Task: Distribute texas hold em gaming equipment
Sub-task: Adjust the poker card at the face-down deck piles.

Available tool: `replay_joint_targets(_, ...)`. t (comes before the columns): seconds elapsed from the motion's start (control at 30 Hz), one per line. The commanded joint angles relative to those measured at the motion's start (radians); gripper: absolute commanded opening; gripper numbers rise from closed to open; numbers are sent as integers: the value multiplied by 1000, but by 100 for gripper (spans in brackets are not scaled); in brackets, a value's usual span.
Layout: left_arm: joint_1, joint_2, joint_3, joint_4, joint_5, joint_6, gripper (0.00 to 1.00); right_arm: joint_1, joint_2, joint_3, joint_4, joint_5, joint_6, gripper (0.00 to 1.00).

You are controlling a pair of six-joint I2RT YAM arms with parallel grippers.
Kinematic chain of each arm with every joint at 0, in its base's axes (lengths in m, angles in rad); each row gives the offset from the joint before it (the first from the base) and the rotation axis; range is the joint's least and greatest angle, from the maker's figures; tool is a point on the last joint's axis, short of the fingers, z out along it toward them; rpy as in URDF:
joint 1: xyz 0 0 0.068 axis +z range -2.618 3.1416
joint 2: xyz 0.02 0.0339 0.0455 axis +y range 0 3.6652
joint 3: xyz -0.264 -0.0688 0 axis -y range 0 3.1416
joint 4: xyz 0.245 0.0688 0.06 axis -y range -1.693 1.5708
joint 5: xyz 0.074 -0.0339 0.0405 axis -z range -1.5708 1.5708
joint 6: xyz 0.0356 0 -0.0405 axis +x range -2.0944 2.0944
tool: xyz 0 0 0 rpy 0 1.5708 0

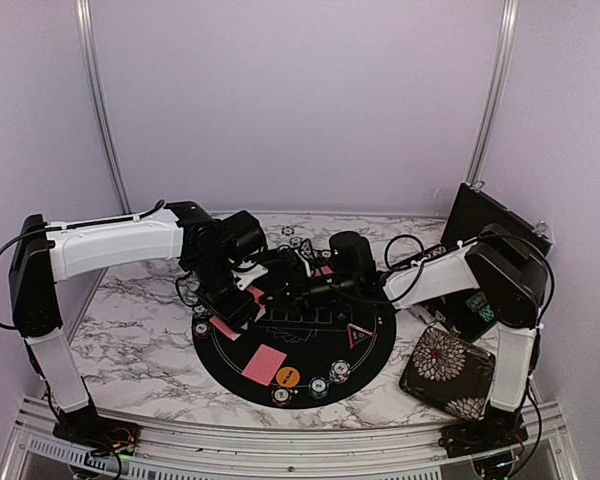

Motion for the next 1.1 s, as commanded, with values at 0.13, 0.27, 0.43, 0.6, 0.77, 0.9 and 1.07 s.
replay_joint_targets(0.13, 1, -19, 26, -4, 5, 15, 46, -16, -41, 1, -6, 28, -18, 25)
replay_joint_targets(0.27, 1, -18, 28, -4, 5, 15, 46, -29, -48, 0, -16, 36, -24, 29)
replay_joint_targets(0.43, 0, -18, 28, -4, 6, 16, 46, -34, -49, 12, -49, 51, -51, 30)
replay_joint_targets(0.6, 0, -20, 30, -4, 4, 16, 46, -22, -22, 37, -58, 51, -53, 31)
replay_joint_targets(0.77, 1, -18, 30, -3, 6, 18, 46, -8, -10, 50, -53, 48, -51, 28)
replay_joint_targets(0.9, 1, -16, 31, -4, 8, 18, 46, -4, -4, 61, -62, 48, -55, 28)
replay_joint_targets(1.07, 1, -18, 31, -4, 6, 17, 46, 3, 10, 76, -72, 51, -61, 24)
